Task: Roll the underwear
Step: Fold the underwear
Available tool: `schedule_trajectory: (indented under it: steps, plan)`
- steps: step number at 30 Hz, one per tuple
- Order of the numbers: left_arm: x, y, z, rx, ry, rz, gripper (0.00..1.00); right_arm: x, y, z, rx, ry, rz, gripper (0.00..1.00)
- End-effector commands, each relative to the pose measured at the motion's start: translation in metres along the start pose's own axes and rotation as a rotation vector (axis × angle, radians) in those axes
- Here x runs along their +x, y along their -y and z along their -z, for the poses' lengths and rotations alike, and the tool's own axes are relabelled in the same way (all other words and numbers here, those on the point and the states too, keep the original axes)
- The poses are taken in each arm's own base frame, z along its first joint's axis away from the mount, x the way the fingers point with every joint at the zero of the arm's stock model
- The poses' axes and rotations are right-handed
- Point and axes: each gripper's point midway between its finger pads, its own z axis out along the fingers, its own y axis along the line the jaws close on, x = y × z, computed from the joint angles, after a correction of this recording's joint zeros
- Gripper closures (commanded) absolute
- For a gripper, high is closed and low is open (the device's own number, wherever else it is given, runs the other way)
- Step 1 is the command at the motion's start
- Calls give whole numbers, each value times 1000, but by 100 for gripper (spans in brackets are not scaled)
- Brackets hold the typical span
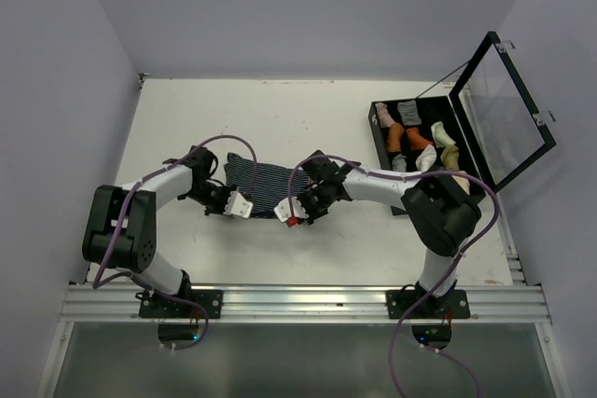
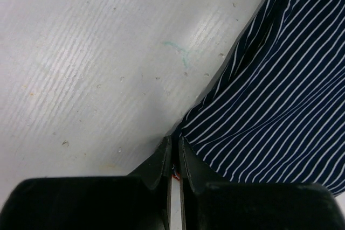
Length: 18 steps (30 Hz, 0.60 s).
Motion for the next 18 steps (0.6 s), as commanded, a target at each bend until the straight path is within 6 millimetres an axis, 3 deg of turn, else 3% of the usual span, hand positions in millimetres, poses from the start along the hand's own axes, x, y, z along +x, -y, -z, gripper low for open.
schedule_trajectory:
  steps: [1,6,13,15,16,17,18]
  plan:
    - [8,13,1,84,-45,67,96,-7,-14,5,-91,33,-115,100]
    - [-16,25,21,134,25,153,100,-32,-14,21,-140,126,-261,100]
    - [-48,32,41,225,136,310,100,-52,-17,49,-268,280,-694,100]
    - [-58,18,48,246,196,414,100,-52,-14,48,-320,328,-826,100]
    - [-55,10,44,260,215,500,100,-56,-5,58,-339,388,-926,100]
    - [-53,-14,52,208,233,543,100,-56,-2,59,-359,415,-981,100]
    - [-54,-25,54,197,262,637,100,-50,1,57,-383,433,-1046,100]
